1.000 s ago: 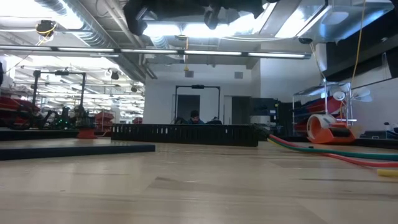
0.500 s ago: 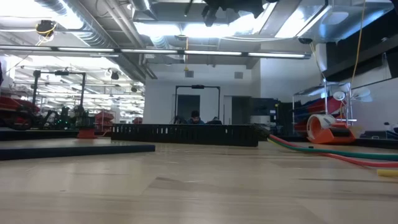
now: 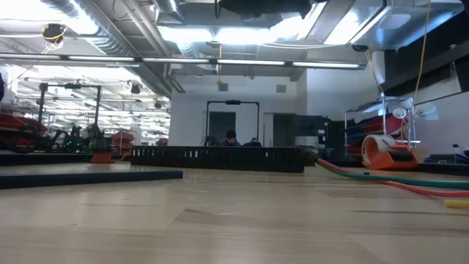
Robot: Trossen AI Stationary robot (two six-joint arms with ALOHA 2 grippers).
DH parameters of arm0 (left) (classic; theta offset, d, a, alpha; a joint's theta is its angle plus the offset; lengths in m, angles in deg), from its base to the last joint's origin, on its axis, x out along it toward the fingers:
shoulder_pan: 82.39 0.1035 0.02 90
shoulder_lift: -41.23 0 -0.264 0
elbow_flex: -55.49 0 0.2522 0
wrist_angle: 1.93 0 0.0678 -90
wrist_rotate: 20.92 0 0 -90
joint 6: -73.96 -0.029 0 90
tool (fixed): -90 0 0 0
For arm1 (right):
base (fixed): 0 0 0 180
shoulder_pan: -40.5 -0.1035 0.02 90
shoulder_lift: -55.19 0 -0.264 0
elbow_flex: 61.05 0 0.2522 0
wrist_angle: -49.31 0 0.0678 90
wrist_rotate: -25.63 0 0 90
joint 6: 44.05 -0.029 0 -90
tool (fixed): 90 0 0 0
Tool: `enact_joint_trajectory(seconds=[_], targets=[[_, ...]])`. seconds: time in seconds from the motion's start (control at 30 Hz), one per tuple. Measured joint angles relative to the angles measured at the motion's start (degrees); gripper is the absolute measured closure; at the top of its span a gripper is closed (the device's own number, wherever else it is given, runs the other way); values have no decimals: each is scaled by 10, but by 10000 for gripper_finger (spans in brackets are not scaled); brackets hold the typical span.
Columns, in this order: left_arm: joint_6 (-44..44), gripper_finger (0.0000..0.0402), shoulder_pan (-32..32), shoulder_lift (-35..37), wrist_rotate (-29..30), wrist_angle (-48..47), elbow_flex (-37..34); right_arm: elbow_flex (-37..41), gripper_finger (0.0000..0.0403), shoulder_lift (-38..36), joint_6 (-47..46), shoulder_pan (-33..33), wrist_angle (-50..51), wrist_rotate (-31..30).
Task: Ziptie cables
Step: Prepare the black zip tie
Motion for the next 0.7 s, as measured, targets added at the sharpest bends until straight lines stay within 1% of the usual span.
enact_joint_trajectory(seconds=[0.07, 0.17, 0.27, 0.37, 0.57, 0.7], targets=[[47, 401, 8, -3, 1, -4, 0, 0, 403, 0, 31, -6, -17, -21], [98, 401, 16, -5, 7, -12, -2, 0, 403, -5, 78, -10, -31, -38], [134, 401, 17, -5, 41, -13, -7, 0, 403, -12, 123, -18, -35, -73], [144, 401, 16, -5, 54, -7, -7, 0, 403, -17, 174, -31, -35, -100], [138, 401, 31, -2, 56, -9, -8, 0, 403, -26, 257, -58, -28, -165], [130, 401, 37, 2, 55, -11, -8, 0, 403, -26, 273, -70, -26, -170]])
